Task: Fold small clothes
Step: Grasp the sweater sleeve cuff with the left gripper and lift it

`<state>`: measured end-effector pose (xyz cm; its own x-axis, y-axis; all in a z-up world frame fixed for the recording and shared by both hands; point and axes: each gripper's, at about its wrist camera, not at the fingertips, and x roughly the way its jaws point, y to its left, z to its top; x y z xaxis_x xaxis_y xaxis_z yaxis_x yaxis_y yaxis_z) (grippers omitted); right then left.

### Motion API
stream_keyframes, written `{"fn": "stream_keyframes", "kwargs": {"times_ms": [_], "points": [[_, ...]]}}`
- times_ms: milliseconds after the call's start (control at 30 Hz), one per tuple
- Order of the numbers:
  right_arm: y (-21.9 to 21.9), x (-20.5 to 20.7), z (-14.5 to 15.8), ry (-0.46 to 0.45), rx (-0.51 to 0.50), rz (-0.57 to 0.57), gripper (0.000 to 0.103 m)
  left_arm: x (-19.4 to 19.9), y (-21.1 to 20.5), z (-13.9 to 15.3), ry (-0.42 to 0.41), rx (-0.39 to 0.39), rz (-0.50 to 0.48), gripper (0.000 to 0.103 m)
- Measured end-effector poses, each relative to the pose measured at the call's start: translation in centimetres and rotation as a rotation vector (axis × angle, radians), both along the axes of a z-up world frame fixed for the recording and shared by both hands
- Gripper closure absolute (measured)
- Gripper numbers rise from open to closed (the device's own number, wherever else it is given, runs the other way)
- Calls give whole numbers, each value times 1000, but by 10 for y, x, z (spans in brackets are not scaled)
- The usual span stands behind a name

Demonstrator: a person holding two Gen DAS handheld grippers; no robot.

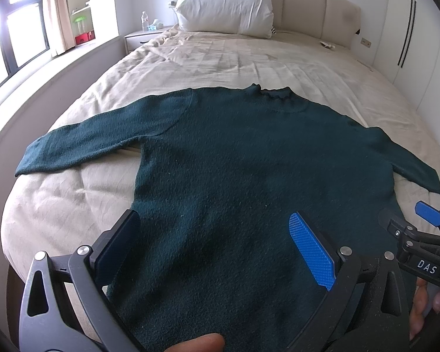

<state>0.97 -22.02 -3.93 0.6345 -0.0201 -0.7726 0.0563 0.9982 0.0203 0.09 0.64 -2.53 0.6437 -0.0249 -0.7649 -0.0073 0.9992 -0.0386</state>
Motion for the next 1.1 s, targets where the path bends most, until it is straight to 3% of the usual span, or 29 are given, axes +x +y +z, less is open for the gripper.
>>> {"fn": "stream_keyframes", "kwargs": {"times_ms": [400, 667, 933, 1100], "points": [[7, 5, -4, 15, -9, 15, 0, 1, 19, -1, -15, -52, 27, 0], [18, 18, -3, 17, -34, 41, 0, 14, 83, -5, -18, -257, 129, 0], [32, 29, -5, 22, -50, 64, 0, 19, 109, 0, -43, -251, 164, 0], [39, 33, -5, 19, -59, 77, 0, 24, 121, -6, -35, -306, 179, 0]]}}
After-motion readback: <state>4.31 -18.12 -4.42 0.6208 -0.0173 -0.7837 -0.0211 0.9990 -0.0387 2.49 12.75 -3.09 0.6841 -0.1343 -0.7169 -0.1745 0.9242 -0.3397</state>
